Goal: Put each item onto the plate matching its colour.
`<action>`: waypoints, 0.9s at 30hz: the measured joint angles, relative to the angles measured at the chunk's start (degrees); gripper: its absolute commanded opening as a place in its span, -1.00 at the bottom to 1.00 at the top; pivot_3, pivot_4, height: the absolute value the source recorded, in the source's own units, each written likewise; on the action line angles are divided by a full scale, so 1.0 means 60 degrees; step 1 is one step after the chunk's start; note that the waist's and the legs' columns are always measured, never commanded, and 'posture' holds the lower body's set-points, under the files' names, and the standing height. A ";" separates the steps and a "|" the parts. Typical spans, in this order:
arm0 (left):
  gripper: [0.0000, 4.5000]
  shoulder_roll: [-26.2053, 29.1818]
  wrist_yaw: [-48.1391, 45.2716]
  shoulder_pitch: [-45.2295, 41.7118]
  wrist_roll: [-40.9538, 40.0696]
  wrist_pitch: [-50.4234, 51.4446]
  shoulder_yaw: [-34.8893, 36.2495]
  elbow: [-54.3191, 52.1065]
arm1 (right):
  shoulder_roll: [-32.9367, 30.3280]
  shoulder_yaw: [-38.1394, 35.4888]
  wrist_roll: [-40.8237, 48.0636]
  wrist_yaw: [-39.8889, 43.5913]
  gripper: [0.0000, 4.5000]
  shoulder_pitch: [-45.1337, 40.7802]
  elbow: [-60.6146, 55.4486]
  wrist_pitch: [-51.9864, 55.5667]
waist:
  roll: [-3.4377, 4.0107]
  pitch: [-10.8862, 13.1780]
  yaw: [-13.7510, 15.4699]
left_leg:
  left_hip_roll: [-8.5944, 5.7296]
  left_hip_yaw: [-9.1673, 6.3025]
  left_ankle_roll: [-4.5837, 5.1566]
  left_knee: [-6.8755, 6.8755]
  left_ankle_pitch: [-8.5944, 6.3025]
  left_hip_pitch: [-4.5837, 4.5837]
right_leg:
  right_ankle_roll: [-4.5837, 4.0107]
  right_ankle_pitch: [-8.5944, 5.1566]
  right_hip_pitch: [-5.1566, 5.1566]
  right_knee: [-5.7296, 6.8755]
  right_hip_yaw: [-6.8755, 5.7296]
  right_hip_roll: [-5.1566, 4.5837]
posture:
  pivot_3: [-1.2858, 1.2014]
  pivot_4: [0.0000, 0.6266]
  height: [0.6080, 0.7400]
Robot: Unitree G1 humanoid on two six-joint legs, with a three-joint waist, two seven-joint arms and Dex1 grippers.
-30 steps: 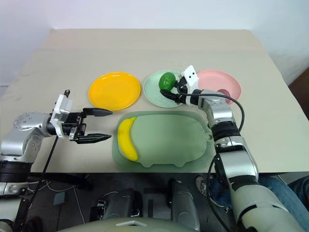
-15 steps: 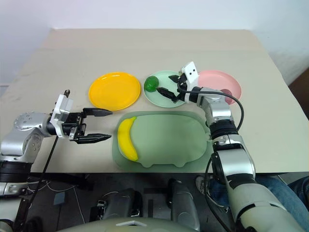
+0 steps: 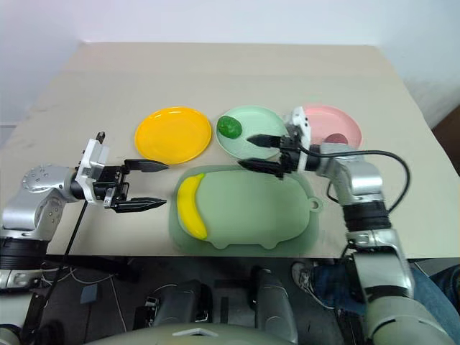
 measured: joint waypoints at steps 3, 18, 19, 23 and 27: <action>1.00 -0.0125 0.0067 -0.0156 0.0026 -0.0024 -0.0024 0.0048 | -0.0536 0.0012 -0.0134 0.0383 0.99 0.0174 0.0098 -0.0184 | 0.0000 0.0000 -0.0013 | 0.0001 0.0005 -0.0001 -0.0003 0.0001 0.0001 | -0.0001 -0.0001 -0.0004 0.0002 0.0001 0.0006 | 0.03 -0.52 1.00; 1.00 -0.1626 0.1867 -0.0770 0.0951 -0.0049 -0.0604 0.0567 | -0.0956 -0.0311 -0.0328 0.0148 0.99 0.0533 0.0500 -0.0424 | -0.0004 -0.0002 0.0010 | 0.0000 0.0029 -0.0045 0.0002 0.0025 -0.0002 | 0.0000 0.0001 0.0001 -0.0001 0.0000 0.0002 | 0.03 -0.52 1.00; 1.00 -0.1792 0.2084 -0.0674 0.1027 0.0035 -0.0766 0.0392 | -0.0899 -0.0312 -0.0328 0.0093 0.99 0.0534 0.0500 -0.0424 | -0.0004 -0.0002 0.0010 | 0.0000 0.0029 -0.0045 0.0002 0.0025 -0.0002 | 0.0000 0.0001 0.0001 -0.0001 0.0001 0.0002 | 0.03 -0.52 1.00; 1.00 -0.2202 0.2828 -0.0554 0.1055 0.0330 -0.0848 -0.0036 | -0.0745 -0.0313 -0.0325 0.0000 0.99 0.0531 0.0500 -0.0430 | -0.0004 -0.0002 0.0014 | 0.0000 0.0018 -0.0042 0.0003 0.0024 -0.0002 | 0.0000 0.0001 0.0001 0.0000 0.0002 0.0001 | 0.03 -0.52 1.00; 1.00 -0.2234 0.3525 -0.0455 0.1068 0.0911 -0.0849 -0.0566 | -0.0619 -0.0312 -0.0341 -0.0034 0.99 0.0517 0.0518 -0.0498 | -0.0004 -0.0002 0.0012 | 0.0000 0.0003 -0.0040 0.0003 0.0023 0.0000 | 0.0001 0.0001 0.0001 0.0001 0.0002 0.0000 | 0.03 -0.52 1.00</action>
